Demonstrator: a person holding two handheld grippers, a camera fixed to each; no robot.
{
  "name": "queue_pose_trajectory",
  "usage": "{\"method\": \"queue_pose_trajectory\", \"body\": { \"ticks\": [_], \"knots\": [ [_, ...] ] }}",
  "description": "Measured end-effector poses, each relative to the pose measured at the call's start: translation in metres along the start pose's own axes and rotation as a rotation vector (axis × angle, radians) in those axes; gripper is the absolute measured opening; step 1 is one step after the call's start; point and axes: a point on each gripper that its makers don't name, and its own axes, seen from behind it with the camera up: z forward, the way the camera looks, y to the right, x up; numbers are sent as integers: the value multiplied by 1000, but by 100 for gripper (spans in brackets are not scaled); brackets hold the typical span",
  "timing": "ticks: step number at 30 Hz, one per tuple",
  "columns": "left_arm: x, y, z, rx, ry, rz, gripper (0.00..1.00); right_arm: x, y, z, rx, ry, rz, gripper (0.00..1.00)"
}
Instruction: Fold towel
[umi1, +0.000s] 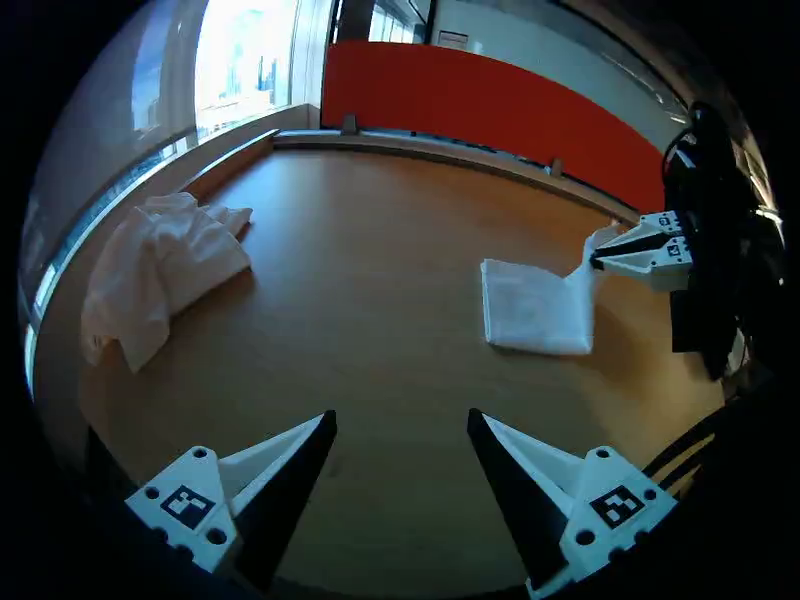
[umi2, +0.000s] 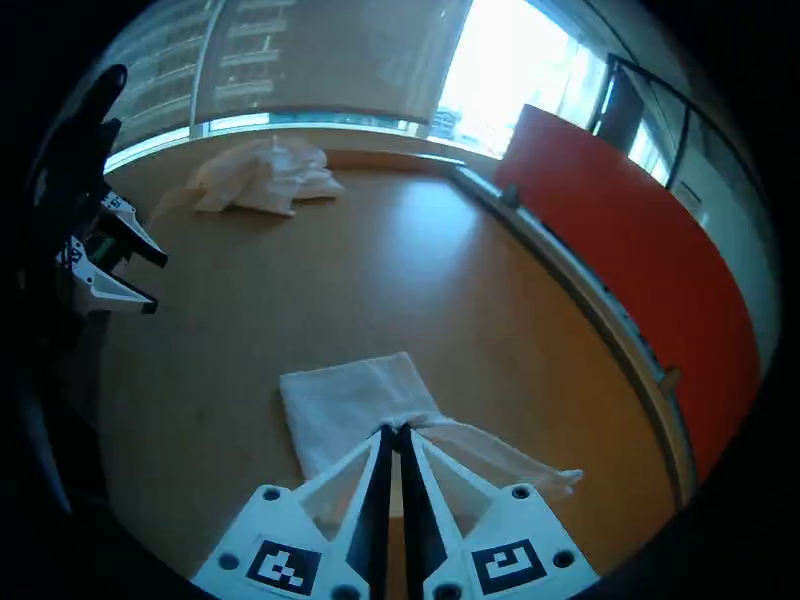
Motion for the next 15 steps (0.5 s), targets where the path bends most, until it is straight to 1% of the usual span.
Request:
{"method": "queue_pose_trajectory", "body": {
  "ticks": [5,9,12,15],
  "knots": [
    [-2,-5,-8,12,13,-17,97,5,-27,34,71,-25,-38,6],
    [-6,-11,-13,27,19,-31,97,1,-46,60,120,-54,-35,6],
    [-9,-15,-15,33,20,-46,97,-6,-56,73,145,-83,-23,6],
    [-11,-17,-17,36,20,-59,97,-10,-59,78,153,-96,-22,6]
  ]
}}
